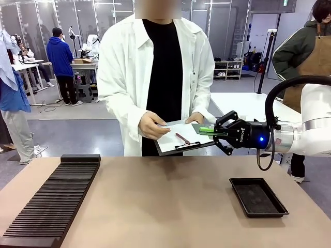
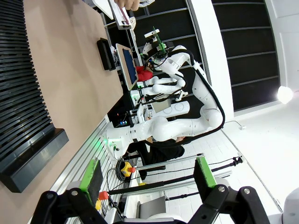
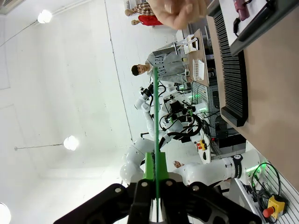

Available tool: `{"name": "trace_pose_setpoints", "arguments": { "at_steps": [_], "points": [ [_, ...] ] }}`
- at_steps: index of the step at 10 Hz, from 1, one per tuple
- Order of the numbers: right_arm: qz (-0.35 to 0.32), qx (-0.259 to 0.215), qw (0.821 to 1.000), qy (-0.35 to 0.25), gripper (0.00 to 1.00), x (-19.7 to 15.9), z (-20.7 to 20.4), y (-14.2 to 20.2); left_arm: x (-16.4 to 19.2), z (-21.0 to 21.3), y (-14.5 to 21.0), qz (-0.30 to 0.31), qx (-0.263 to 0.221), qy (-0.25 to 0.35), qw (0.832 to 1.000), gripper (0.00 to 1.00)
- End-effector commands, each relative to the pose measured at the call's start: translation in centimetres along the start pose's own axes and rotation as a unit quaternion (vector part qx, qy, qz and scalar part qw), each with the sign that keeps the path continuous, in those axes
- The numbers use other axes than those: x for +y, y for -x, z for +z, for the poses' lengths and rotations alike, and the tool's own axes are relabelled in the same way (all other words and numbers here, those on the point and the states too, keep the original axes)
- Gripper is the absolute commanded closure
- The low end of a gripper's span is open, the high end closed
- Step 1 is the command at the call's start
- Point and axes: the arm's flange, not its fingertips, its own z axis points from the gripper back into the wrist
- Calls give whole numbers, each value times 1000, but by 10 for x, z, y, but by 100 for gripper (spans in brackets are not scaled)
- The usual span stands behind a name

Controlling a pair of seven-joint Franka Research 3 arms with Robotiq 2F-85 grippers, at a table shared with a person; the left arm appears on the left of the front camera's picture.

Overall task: Inspect the PCB.
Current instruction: Place the Blank PCB in the ESD tray.

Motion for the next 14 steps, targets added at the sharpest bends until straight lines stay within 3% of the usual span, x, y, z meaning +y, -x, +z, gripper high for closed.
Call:
{"name": "trace_pose_setpoints", "arguments": {
  "at_steps": [1,4,7,8,10,14],
  "points": [
    [1,1,1000,0,100,2,-1,0,-1,2,-2,5,3,-3,1000,0],
    [39,4,999,35,97,21,33,9,-1,2,-2,5,3,-3,1000,0],
    [93,-27,986,133,97,20,97,13,-1,2,-2,5,3,-3,1000,0],
    [102,-12,983,154,97,15,113,11,-1,2,-2,5,3,-3,1000,0],
    [113,-41,975,185,97,-1,149,-1,-1,2,-2,5,3,-3,1000,0],
    [121,-32,959,253,97,-58,180,-23,-1,2,-2,5,3,-3,1000,0]
  ]
}}
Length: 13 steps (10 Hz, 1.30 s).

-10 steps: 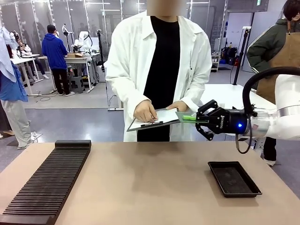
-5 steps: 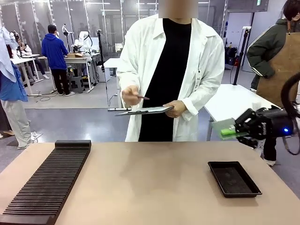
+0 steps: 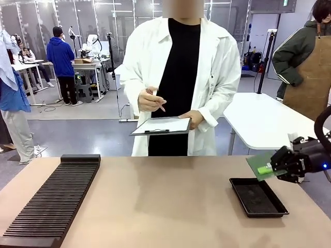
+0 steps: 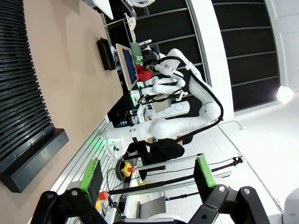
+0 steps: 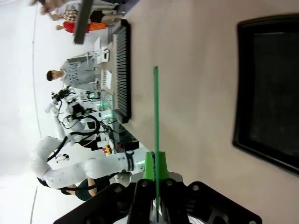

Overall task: Inspect the PCB.
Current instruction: Place the Blank PCB in the ESD tray.

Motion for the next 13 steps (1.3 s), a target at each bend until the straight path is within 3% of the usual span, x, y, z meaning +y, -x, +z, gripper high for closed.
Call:
{"name": "trace_pose_setpoints", "arguments": {
  "at_steps": [1,13],
  "points": [
    [11,3,999,30,97,-20,-7,-8,-1,2,-2,5,3,-3,1000,0],
    [34,-10,986,164,97,-67,-63,-28,-1,2,-2,5,3,-3,1000,0]
  ]
}}
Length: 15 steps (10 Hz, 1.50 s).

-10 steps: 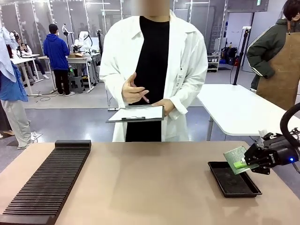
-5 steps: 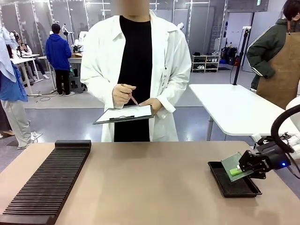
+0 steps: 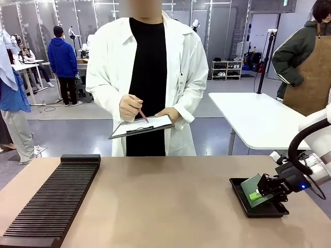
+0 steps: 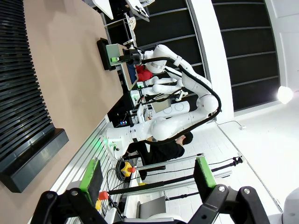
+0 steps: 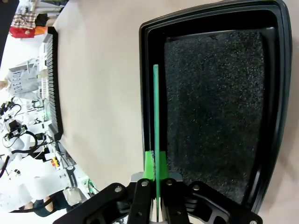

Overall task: Inspect the PCB.
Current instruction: Place the Blank PCB in the ESD tray.

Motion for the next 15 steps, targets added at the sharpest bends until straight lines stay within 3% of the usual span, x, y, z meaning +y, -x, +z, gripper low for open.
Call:
{"name": "trace_pose_setpoints", "arguments": {
  "at_steps": [1,2,7,8,10,11,12,13,15],
  "points": [
    [12,-6,1000,10,97,3,-6,-6,-1,2,-2,5,3,-3,1000,0],
    [13,-7,1000,15,94,5,-6,-7,-1,2,-2,5,3,-3,1000,0],
    [13,-22,999,33,11,14,-2,-2,-1,2,-2,5,3,-3,1000,0],
    [19,-25,999,35,0,21,1,0,-1,2,-2,5,3,-3,1000,0],
    [30,-37,997,58,0,30,9,3,-1,2,-2,5,3,-3,1000,0],
    [36,-46,996,66,13,34,16,3,-1,2,-2,5,3,-3,1000,0],
    [37,-56,995,71,4,38,26,2,-1,2,-2,5,3,-3,1000,0],
    [41,-69,994,79,0,42,38,2,-1,2,-2,5,3,-3,1000,0],
    [36,-83,994,69,0,46,54,2,-1,2,-2,5,3,-3,1000,0]
  ]
}}
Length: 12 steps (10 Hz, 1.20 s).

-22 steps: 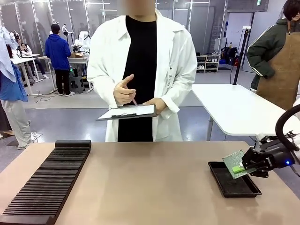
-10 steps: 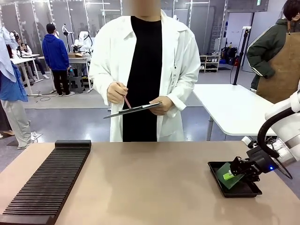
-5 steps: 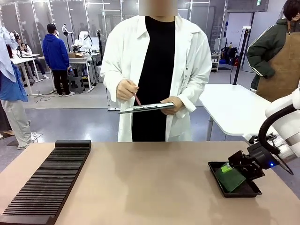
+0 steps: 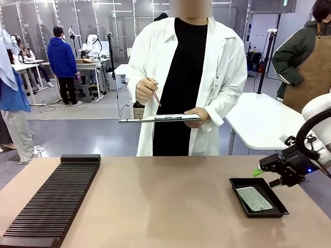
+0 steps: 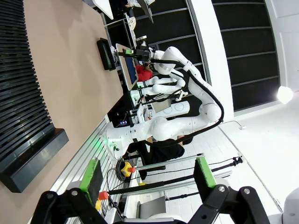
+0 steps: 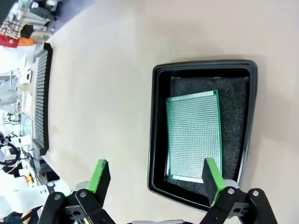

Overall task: Inspect the PCB.
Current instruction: Place the Blank PCB in the ESD tray.

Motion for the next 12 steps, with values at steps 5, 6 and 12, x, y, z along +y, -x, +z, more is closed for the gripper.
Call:
{"name": "trace_pose_setpoints", "arguments": {
  "at_steps": [5,6,12],
  "points": [
    [-2,-6,1000,0,0,1,5,0,-1,2,-2,5,3,-3,1000,0],
    [-2,-6,1000,0,0,1,5,0,-1,2,-2,5,3,-3,1000,0],
    [-2,-6,1000,0,0,1,5,0,-1,2,-2,5,3,-3,1000,0]
  ]
}}
